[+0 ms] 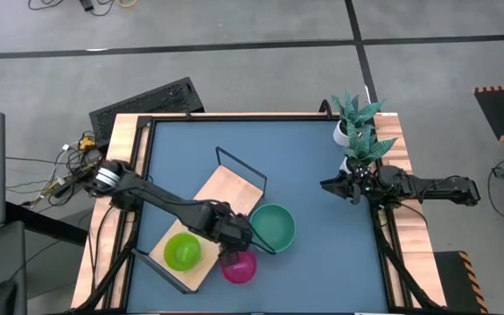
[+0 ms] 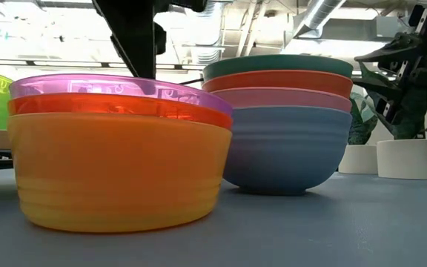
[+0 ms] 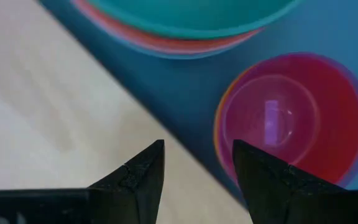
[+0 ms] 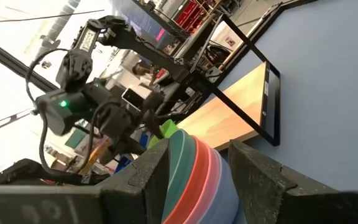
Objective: Place and stack bowls onto a shelf
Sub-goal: Stack the small violet bowl on top of the green bowl on the shelf
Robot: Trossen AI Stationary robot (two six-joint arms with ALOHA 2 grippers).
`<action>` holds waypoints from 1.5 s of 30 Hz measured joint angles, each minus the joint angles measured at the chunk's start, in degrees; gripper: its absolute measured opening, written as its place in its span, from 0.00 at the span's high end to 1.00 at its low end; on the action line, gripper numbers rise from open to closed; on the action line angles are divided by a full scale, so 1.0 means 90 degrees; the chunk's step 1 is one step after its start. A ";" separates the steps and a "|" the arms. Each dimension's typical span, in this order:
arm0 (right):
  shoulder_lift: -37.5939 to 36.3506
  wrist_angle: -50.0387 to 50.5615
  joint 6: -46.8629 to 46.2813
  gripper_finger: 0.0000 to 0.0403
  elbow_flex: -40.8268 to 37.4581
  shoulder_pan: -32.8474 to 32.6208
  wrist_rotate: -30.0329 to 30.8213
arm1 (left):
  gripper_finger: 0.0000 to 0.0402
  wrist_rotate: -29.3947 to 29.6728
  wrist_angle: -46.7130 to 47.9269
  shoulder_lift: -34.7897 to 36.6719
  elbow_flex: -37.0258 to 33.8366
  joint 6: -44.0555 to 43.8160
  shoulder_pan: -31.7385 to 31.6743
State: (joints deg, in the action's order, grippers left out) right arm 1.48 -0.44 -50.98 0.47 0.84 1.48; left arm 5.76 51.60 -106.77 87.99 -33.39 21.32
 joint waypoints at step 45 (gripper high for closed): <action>0.0007 0.0002 0.0049 0.53 0.0000 -0.0002 -0.0022 | 0.62 -0.0051 -0.1451 -0.0249 -0.0662 0.0211 0.0270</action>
State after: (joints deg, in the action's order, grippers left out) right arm 1.54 -0.42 -50.54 0.47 0.82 1.28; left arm 5.30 38.54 -109.01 82.04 -31.50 23.75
